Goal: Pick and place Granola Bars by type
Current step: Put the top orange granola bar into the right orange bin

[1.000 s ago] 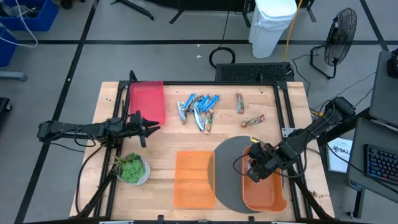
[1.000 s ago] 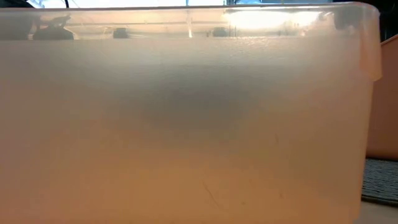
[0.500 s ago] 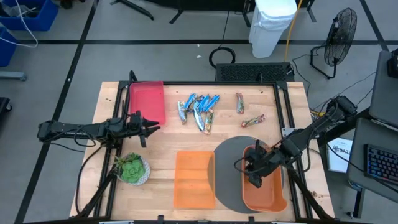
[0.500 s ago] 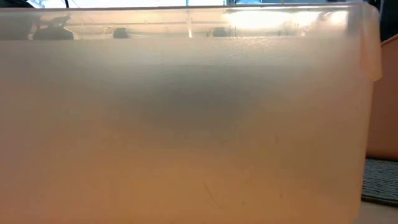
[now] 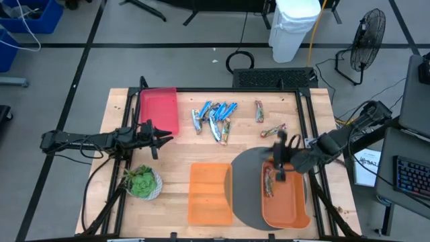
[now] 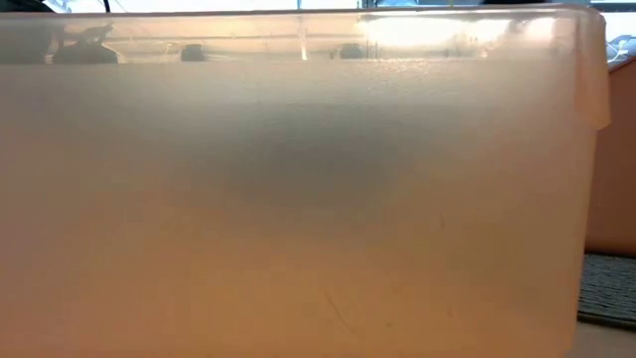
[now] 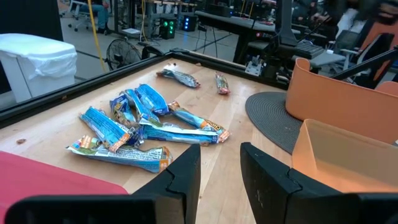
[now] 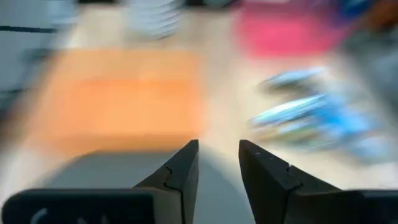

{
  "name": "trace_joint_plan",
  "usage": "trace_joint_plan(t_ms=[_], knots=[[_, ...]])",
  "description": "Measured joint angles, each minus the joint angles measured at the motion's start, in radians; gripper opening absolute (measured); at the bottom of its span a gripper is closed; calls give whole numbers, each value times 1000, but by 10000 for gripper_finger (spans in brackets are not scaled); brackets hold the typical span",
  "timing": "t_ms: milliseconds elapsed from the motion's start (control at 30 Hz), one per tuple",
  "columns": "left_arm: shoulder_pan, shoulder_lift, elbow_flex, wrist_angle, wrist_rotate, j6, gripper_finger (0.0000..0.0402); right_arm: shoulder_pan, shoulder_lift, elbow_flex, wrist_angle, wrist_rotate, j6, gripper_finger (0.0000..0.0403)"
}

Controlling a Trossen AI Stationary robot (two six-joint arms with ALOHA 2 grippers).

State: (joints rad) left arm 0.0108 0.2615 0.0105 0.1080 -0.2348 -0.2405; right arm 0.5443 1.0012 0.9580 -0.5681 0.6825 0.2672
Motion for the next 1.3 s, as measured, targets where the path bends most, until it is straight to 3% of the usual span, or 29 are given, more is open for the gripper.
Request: trace_joint_plan(t_ms=[100, 200, 300, 500, 600, 700, 767, 1000, 1100, 1300], knots=[[0, 0, 0, 0, 0, 0, 118, -23, -17, 0, 28, 270, -141, 99], [0, 0, 0, 0, 0, 0, 118, -63, -20, 0, 54, 438, -245, 98], [0, 0, 0, 0, 0, 0, 118, -141, -20, -1, 79, 515, -323, 98], [0, 0, 0, 0, 0, 0, 118, -386, -40, -1, 199, 514, -444, 98], [0, 0, 0, 0, 0, 0, 118, -552, -72, -1, 168, 352, -364, 98], [0, 0, 0, 0, 0, 0, 118, -757, -83, -1, 79, -34, -218, 98], [0, 0, 0, 0, 0, 0, 118, -878, -61, -1, 21, -212, -159, 98], [0, 0, 0, 0, 0, 0, 118, -1105, 99, -1, -38, -369, -124, 122], [0, 0, 0, 0, 0, 0, 118, -1128, 184, -1, -39, -457, -93, 155], [0, 0, 0, 0, 0, 0, 118, -1128, 360, 18, -76, -478, -28, 224]])
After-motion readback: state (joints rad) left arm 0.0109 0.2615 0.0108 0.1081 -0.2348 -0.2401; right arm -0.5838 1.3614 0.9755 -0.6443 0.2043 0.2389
